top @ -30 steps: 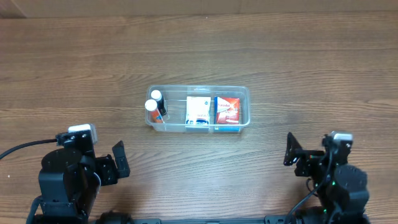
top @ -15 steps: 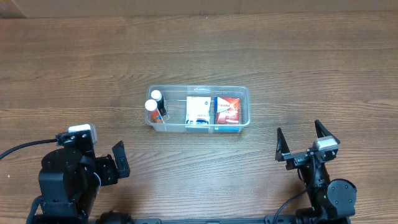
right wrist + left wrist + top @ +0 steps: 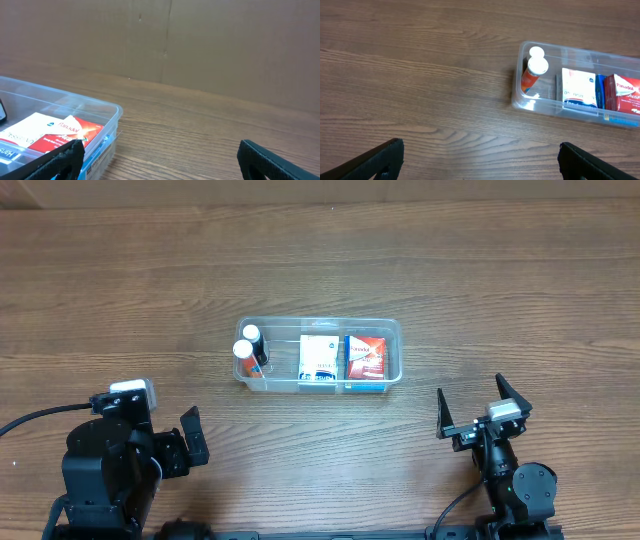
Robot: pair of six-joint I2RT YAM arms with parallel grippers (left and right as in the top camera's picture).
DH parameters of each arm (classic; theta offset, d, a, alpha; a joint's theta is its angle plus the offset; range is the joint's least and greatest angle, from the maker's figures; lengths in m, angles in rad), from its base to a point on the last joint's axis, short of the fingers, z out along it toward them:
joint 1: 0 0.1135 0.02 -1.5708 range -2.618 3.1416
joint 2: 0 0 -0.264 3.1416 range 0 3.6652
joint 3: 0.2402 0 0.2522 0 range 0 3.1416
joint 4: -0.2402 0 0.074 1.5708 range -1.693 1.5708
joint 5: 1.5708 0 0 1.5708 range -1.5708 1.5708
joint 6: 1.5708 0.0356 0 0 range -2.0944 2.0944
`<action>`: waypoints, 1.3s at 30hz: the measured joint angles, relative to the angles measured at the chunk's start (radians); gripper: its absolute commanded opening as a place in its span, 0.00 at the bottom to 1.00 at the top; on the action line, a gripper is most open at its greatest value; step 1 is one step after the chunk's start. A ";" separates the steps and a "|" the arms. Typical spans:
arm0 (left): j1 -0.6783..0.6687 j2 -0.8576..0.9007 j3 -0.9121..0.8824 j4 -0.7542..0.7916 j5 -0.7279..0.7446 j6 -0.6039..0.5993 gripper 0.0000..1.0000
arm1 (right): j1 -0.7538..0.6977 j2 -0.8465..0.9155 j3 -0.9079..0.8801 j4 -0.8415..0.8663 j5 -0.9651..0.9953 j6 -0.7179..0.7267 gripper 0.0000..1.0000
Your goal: Pack container
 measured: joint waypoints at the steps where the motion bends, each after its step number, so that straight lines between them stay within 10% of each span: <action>1: 0.000 0.000 0.000 0.000 0.000 0.000 1.00 | 0.000 0.000 0.000 0.000 0.000 0.000 1.00; 39: 0.000 -0.005 -0.005 -0.038 0.000 0.000 1.00 | 0.000 0.000 0.000 0.000 0.001 -0.004 1.00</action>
